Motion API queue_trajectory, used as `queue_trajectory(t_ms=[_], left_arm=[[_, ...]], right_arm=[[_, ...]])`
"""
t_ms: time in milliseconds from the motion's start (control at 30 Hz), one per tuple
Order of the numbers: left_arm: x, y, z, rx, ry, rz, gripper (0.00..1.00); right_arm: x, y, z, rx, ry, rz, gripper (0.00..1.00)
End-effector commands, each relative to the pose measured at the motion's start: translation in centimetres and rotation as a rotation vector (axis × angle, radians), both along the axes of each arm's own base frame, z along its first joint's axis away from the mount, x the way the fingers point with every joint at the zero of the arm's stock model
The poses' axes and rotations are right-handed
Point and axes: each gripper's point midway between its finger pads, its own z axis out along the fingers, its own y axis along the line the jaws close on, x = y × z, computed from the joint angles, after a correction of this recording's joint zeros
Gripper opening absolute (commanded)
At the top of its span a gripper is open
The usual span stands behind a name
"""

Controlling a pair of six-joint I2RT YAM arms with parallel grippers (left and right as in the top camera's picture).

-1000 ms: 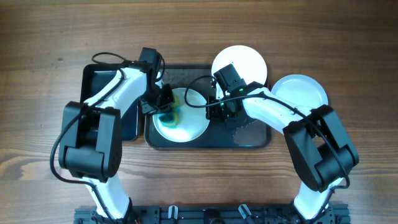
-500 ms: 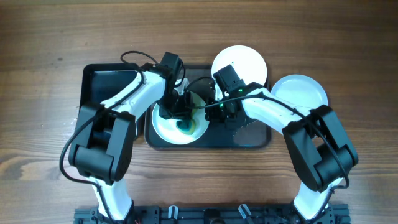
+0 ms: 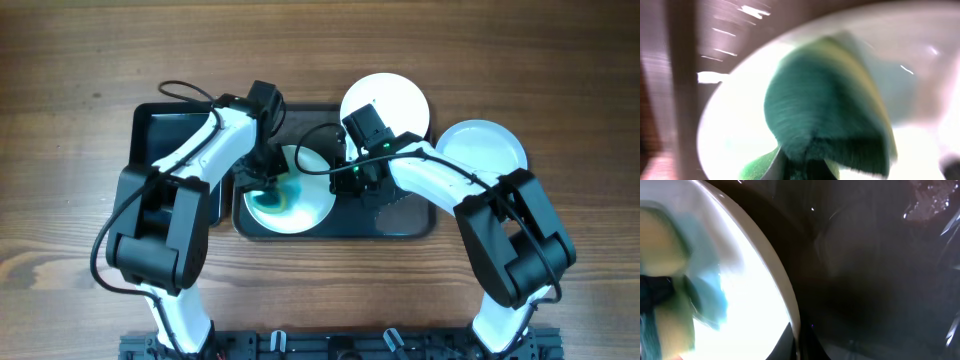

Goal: Clean dirty plates on tray and stack at the side

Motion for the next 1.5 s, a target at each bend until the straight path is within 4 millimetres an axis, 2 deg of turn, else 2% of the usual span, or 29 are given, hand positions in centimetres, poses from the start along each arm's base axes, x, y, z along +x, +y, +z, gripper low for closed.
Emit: queue_trajectory(t_ms=[0,67,133,200,300,367,500,633,733,833,1000,1133,1200,1267,1400,1467], left_arm=[[-1.5,-5.6,1.0,-0.287,0.040,-0.201,0.04],[-0.8,-5.7,0.9,-0.291,0.016,-0.188,0.04],[0.3,-4.8,0.7,-0.251,-0.005,-0.089,0.04],[1.9,-2.6,0.1,-0.136,-0.050,0.019,0.04],[3.7,1.9,-0.4,0.087,-0.129,0.129,0.04],[4.1,3.0,0.0,0.142,-0.144,0.135,0.04],[5.4,3.8,3.3,0.168,-0.154,0.153,0.04],[6.9,4.0,8.7,0.106,-0.152,0.187,0.04],[8.0,5.2,11.6,0.097,-0.191,0.173,0.04],[8.6,6.4,12.4,0.095,-0.208,0.179,0.04],[9.1,7.4,12.4,0.094,-0.222,0.209,0.04],[9.1,7.4,12.4,0.093,-0.221,0.208,0.04],[9.2,7.4,12.4,0.093,-0.222,0.210,0.04],[9.3,7.3,12.4,0.087,-0.228,0.212,0.04],[9.3,7.1,12.4,0.080,-0.227,0.212,0.04],[9.3,7.1,12.4,0.081,-0.226,0.212,0.04]], right_arm=[[-0.5,0.0,-0.5,0.006,0.024,0.004,0.04],[-0.5,0.0,-0.5,0.007,0.024,0.005,0.04],[-0.5,-0.1,-0.6,0.005,0.027,0.005,0.04],[-0.6,-0.1,-0.6,0.003,0.030,0.005,0.04],[-0.6,-0.1,-0.6,0.003,0.030,0.005,0.04],[-0.6,-0.2,-0.6,0.000,0.028,0.005,0.04],[-0.6,-0.2,-0.7,-0.004,0.027,0.003,0.04],[-0.7,-0.4,-0.7,-0.016,0.033,0.002,0.04],[-0.7,-0.5,-0.1,-0.022,0.030,0.009,0.04],[-0.1,-1.6,1.6,-0.090,-0.026,0.011,0.04],[0.9,-3.9,7.0,-0.254,-0.226,-0.006,0.04],[0.0,-7.7,10.9,-0.490,-0.377,-0.036,0.04],[-0.7,-8.8,12.2,-0.552,-0.412,-0.038,0.04],[-0.8,-11.2,14.8,-0.695,-0.521,-0.096,0.04],[0.3,-12.8,18.7,-0.879,-0.732,-0.151,0.04],[0.7,-12.3,20.0,-0.941,-0.817,-0.103,0.04]])
